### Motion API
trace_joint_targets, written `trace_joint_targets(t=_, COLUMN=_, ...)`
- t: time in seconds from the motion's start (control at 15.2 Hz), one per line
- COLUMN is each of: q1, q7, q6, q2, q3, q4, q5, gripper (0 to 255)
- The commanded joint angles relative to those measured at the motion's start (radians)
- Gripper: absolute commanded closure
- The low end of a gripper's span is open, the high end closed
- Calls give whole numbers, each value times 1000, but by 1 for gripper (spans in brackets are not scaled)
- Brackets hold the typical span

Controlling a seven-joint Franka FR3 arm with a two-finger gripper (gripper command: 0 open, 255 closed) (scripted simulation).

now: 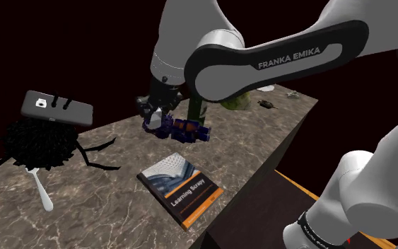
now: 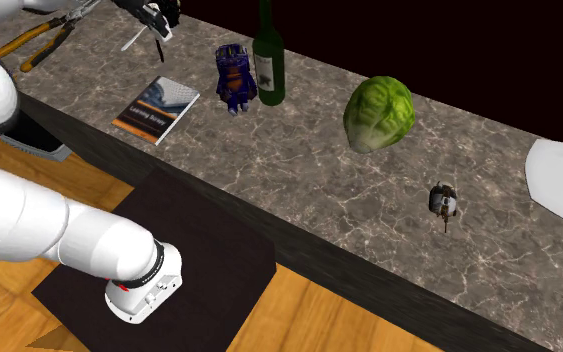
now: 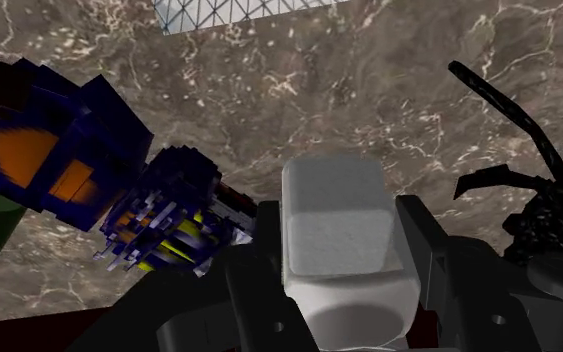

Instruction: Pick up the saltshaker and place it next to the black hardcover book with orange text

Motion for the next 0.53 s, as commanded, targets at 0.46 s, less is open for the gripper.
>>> trace_joint_targets(t=0.46, q1=57, q7=176, q6=-40, q2=194, q3=65, q4=186, q5=-124, gripper=255)
